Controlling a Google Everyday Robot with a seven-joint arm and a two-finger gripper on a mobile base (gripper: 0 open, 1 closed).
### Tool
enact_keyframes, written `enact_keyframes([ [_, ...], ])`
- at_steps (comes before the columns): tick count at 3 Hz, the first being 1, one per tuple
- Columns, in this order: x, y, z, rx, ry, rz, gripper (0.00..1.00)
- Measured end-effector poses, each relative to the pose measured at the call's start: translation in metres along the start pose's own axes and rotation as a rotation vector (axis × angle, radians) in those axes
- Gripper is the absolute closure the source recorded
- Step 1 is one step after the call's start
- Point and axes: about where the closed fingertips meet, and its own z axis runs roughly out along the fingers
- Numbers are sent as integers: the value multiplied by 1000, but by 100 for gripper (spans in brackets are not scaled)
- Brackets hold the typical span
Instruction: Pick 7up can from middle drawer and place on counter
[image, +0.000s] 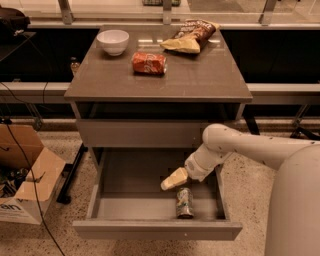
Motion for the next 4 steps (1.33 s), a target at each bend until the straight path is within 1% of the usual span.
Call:
enact_keyframes([
  [1, -2, -17, 37, -23, 12, 93, 0],
  [2, 2, -35, 74, -34, 32, 184, 0],
  [3, 12, -57, 103, -60, 36, 282, 0],
  [4, 21, -67, 116, -66, 51, 340, 16],
])
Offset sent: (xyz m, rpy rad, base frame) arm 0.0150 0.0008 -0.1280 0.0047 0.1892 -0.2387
